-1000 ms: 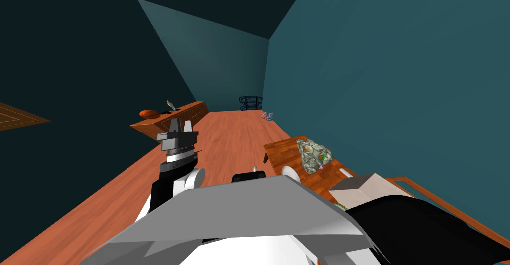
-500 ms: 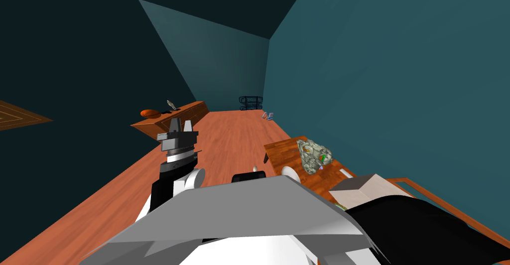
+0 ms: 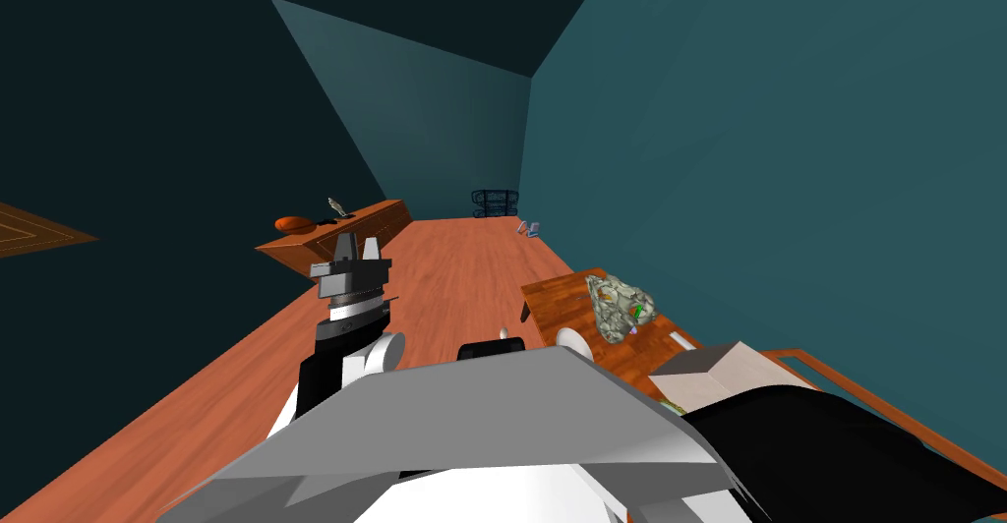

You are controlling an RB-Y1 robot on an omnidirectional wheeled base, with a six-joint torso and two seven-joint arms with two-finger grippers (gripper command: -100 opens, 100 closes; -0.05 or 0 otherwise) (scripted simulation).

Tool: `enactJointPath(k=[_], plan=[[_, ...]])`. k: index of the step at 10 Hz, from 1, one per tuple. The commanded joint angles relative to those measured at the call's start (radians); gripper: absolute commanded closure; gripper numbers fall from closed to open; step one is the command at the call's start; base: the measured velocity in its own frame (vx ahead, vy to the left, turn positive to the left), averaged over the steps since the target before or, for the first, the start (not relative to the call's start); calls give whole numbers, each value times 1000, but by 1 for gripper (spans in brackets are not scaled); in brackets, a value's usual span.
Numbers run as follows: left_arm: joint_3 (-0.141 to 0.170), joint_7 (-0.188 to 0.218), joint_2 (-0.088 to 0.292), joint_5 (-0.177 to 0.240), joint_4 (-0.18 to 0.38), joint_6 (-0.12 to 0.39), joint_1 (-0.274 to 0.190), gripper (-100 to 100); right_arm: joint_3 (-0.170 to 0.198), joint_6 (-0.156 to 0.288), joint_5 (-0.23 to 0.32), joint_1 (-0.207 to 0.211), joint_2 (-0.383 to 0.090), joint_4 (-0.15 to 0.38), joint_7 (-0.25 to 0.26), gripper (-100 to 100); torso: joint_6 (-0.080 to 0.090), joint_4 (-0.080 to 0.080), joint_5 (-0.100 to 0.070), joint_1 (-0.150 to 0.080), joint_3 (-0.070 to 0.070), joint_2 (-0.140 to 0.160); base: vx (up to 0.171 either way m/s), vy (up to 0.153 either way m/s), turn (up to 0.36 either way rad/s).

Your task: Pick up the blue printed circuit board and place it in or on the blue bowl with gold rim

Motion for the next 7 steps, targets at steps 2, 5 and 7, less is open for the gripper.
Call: enactJointPath(k=[2, 5, 7], plan=[[0, 0, 0, 0, 0, 0, 0, 0, 0, 0, 0, 0, 0, 0, 0, -100, 0, 0, 0, 0, 0, 0, -2, 6, -16], [0, 0, 0, 0, 0, 0, 0, 0, 6, 19, -27, -28, 50, 57, 12, -100, 0, 0, 0, -1, 1, 1, -25, -25, 117], [0, 0, 0, 0, 0, 0, 0, 0, 10, 33, -47, -48, 88, 99, 22, -100, 0, 1, -1, -4, 2, 4, -73, -67, 102]])
